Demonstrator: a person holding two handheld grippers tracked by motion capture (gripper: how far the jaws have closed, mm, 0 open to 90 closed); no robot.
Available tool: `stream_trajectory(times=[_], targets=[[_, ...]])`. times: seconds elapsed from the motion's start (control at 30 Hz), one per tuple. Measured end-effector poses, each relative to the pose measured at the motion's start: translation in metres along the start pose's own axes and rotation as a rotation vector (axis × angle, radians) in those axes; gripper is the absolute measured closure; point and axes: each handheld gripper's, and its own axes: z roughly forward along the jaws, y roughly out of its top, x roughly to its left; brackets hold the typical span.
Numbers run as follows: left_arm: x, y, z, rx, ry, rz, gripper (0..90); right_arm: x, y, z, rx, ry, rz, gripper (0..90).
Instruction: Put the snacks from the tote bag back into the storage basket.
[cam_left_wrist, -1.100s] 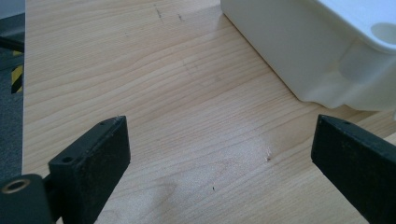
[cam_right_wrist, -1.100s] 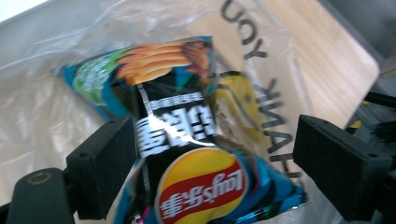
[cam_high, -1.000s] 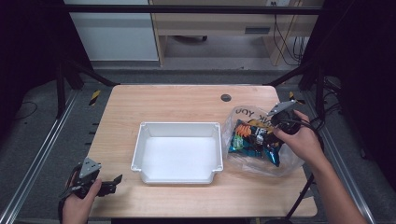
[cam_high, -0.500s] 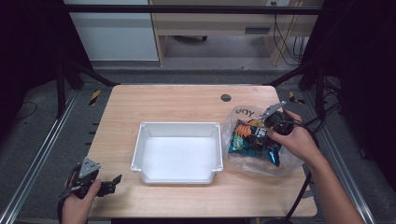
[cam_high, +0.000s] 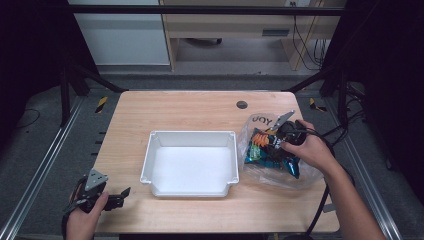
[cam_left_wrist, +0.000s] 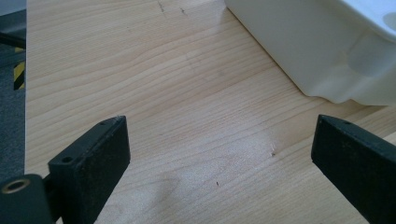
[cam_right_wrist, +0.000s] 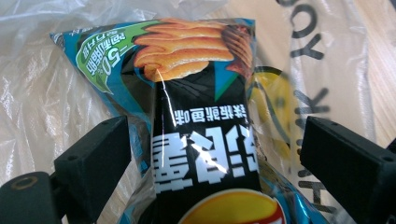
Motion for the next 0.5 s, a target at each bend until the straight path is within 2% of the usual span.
stream_trajectory(times=[0.27,0.5], targets=[[0.004,-0.002,-0.001,0.000,0.008,-0.023,4.1,-0.001,0.000,0.010,0.027,0.016,-0.023,8.7],[0.002,-0.002,0.000,0.006,0.006,-0.011,4.1,-0.003,0.001,0.019,0.045,0.026,-0.024,8.5]])
